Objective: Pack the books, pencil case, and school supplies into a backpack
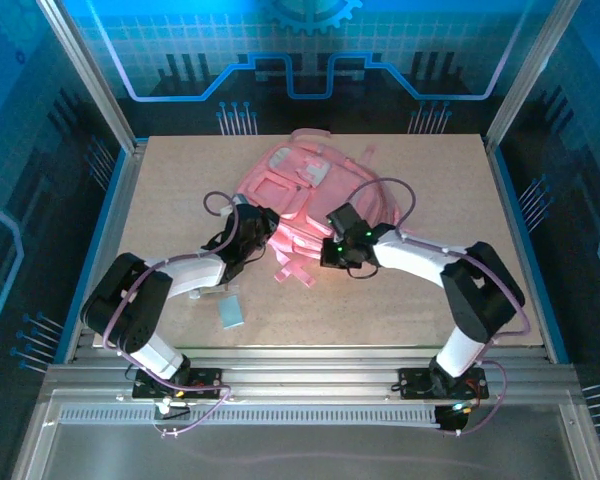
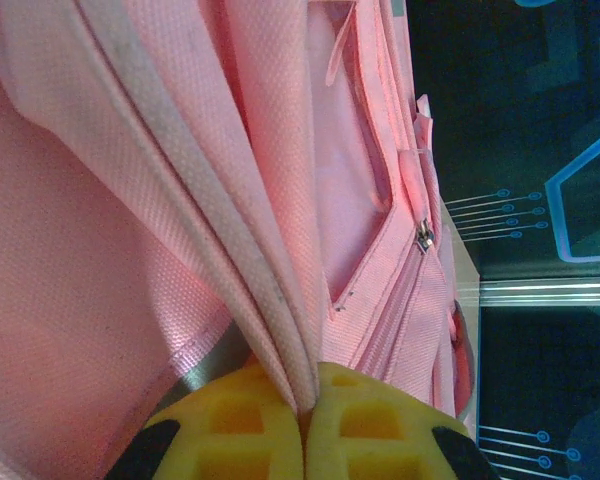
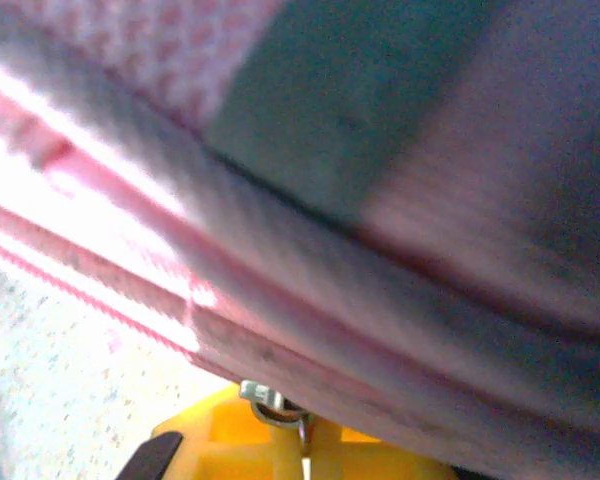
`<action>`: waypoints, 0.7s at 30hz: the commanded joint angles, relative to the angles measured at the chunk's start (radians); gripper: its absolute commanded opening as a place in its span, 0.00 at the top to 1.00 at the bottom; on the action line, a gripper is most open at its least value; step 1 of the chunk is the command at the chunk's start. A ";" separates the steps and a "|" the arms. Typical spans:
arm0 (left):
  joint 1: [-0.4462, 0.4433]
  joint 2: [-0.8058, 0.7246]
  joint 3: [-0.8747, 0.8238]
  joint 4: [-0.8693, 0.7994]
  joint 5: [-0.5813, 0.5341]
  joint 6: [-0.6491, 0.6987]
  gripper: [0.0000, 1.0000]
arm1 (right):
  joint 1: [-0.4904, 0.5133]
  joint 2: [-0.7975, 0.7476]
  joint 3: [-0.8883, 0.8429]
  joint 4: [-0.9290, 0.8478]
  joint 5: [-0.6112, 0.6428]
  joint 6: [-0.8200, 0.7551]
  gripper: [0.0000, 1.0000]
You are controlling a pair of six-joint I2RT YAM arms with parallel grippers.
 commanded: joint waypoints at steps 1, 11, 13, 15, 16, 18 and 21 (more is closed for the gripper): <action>0.072 0.001 0.025 0.054 -0.063 0.075 1.00 | -0.078 -0.069 -0.029 -0.184 -0.063 -0.142 1.00; 0.211 0.148 0.183 0.026 0.008 0.175 1.00 | -0.176 -0.162 -0.056 -0.306 -0.205 -0.252 1.00; 0.239 0.193 0.249 0.001 0.104 0.170 0.98 | -0.172 -0.141 -0.030 -0.268 -0.292 -0.234 1.00; 0.254 0.214 0.305 -0.041 0.211 0.168 0.87 | -0.162 -0.117 0.000 -0.229 -0.359 -0.221 1.00; 0.255 0.213 0.326 -0.078 0.247 0.176 0.74 | -0.154 -0.102 0.019 -0.213 -0.376 -0.216 1.00; 0.249 0.191 0.341 -0.152 0.292 0.177 0.52 | -0.143 -0.067 0.058 -0.195 -0.394 -0.215 1.00; 0.233 0.106 0.282 -0.197 0.332 0.150 0.42 | -0.130 -0.013 0.120 -0.165 -0.430 -0.213 1.00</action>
